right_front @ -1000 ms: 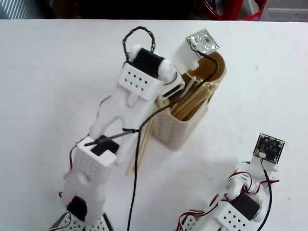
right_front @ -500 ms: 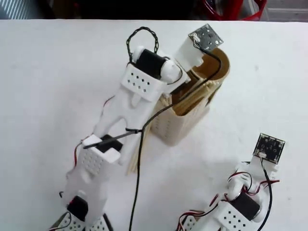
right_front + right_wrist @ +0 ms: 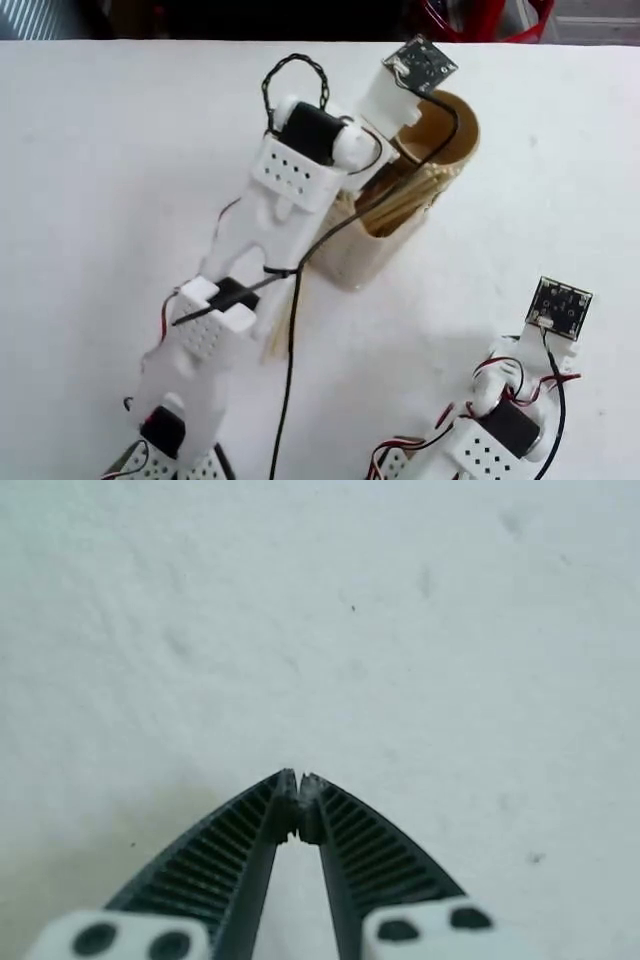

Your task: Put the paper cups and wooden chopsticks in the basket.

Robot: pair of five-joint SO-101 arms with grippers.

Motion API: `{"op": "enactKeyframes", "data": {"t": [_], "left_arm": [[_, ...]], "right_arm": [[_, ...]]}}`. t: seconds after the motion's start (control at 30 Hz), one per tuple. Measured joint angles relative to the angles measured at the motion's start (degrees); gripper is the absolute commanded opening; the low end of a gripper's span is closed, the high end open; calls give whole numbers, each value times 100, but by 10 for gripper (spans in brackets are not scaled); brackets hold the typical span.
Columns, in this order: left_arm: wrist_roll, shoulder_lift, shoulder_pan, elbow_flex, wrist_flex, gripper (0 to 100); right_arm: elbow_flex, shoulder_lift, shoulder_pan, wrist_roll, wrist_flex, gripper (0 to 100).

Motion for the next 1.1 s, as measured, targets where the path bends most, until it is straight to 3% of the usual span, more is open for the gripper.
{"op": "enactKeyframes", "data": {"t": [0.63,1.1], "left_arm": [[290,0,-651,-1468,132,21],[343,0,-2681,-1433,176,21]], "right_arm": [[0,0,0,0,0,18],[0,0,0,0,0,18]]}}
